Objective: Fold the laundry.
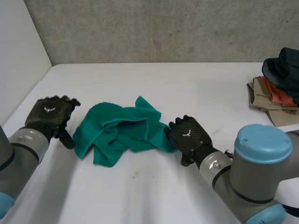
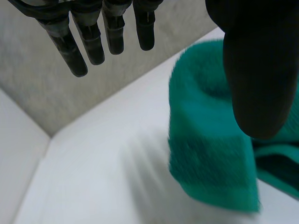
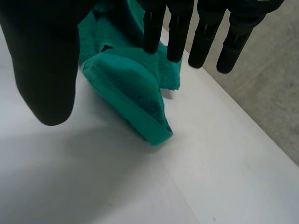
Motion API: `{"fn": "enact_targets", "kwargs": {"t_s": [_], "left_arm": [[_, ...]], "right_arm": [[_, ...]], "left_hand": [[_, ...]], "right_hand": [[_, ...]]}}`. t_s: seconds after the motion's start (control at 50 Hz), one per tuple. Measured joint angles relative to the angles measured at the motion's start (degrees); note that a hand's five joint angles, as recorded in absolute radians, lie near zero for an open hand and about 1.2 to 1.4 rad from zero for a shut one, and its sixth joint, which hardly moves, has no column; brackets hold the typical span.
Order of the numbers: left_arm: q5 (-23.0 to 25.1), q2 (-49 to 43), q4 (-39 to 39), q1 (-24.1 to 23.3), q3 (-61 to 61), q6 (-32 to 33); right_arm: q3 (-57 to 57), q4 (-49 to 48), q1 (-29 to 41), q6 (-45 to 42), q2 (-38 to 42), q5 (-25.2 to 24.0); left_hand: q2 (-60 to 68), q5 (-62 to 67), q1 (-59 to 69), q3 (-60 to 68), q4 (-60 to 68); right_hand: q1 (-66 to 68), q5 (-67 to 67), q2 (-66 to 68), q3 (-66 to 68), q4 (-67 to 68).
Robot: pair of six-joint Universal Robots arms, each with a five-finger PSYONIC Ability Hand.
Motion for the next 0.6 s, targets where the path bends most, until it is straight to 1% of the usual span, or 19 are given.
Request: {"fn": "enact_targets", "kwargs": {"t_s": [0.06,0.14,0.16,0.18,0.22,0.24,0.4,0.6], "left_arm": [[-0.3,-0.4,0.0,0.6,-1.4,-2.4],[-0.1,-1.4,0.1,1.0,-3.0,-5.2],[0.0,-1.7,0.2,1.0,-3.2,-5.5],[0.0,-1.9,0.2,1.0,-3.3,-5.7],[0.1,-2.7,0.2,0.8,-3.5,-6.1],[0.2,-3.4,0.3,0.7,-3.6,-6.3],[0.3,-7.2,2.0,0.1,-3.4,-6.2],[-0.2,-14.9,8.7,0.1,0.2,-5.4]], "right_arm": [[0.0,-2.7,0.5,-1.1,2.0,0.0],[-1.3,-6.3,1.0,-2.0,5.8,-0.1],[-1.6,-6.9,1.1,-2.2,6.5,-0.1],[-1.8,-7.3,1.1,-2.3,6.9,-0.1],[-2.5,-8.8,1.2,-2.8,8.2,0.0],[-2.9,-9.9,1.2,-3.2,9.0,0.1],[-3.1,-13.0,0.8,-4.0,9.0,0.6],[-1.8,-10.9,0.2,-3.6,3.5,2.6]], "left_hand": [[0.2,0.3,0.2,0.2,0.2],[2.8,3.7,2.5,2.7,3.2],[3.8,4.5,3.5,3.5,4.0],[3.8,4.5,3.5,3.5,4.0],[4.4,5.3,4.4,4.3,4.8],[5.5,6.5,5.3,5.5,5.9],[6.0,6.9,5.3,6.1,6.4],[6.5,7.2,5.5,6.3,6.7]], "right_hand": [[2.9,2.9,3.3,2.9,3.2],[10.2,9.5,11.2,9.9,10.0],[15.7,14.6,16.5,15.7,15.1],[19.7,18.0,19.5,18.5,18.6],[33.4,31.4,34.3,32.9,33.0],[40.0,40.5,42.7,41.2,41.4],[40.0,41.2,43.4,43.0,43.7],[40.0,41.2,43.4,43.0,43.7]]}}
